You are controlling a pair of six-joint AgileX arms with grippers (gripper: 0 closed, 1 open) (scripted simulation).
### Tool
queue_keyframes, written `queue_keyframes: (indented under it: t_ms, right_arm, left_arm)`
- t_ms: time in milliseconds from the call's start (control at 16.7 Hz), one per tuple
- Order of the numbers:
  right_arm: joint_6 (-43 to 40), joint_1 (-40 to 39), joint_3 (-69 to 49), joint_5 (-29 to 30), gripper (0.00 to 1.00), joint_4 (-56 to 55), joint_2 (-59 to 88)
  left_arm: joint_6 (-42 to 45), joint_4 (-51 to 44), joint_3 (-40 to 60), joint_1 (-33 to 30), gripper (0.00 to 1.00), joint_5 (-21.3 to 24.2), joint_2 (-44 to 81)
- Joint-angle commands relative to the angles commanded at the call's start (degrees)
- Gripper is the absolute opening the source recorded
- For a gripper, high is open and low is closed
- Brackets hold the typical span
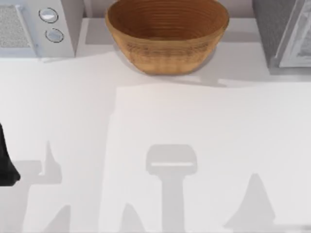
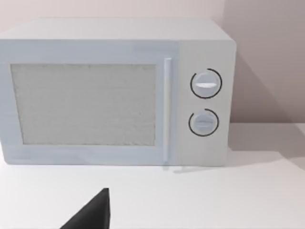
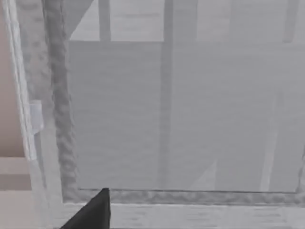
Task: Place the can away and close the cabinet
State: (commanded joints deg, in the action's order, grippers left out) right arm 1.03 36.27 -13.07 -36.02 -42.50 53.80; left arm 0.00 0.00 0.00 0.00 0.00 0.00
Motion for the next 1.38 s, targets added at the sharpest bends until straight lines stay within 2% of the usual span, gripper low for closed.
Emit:
queue_keyframes:
  t_ms: [300, 540, 1020, 1200, 1380]
  right_arm:
    - [0.2, 14.6, -5.2, -14.5, 1.00, -17.4, 23.5]
    - [0.2, 21.4, -7.6, -21.1, 1.00, -25.2, 33.7]
    - [0.2, 22.3, -8.4, -21.9, 1.00, -25.5, 34.9]
    - [0.3, 22.9, -13.8, -22.3, 1.00, -20.1, 34.7]
    - [0.5, 23.7, -23.5, -23.1, 1.00, -9.6, 34.3]
  left_arm:
    - [0.0, 0.0, 0.0, 0.0, 1.00, 0.0, 0.0]
    - [0.0, 0.0, 0.0, 0.0, 1.00, 0.0, 0.0]
    - [0.0, 0.0, 0.0, 0.0, 1.00, 0.0, 0.0]
    - [0.0, 0.0, 0.0, 0.0, 1.00, 0.0, 0.0]
    - [0.0, 0.0, 0.0, 0.0, 1.00, 0.0, 0.0]
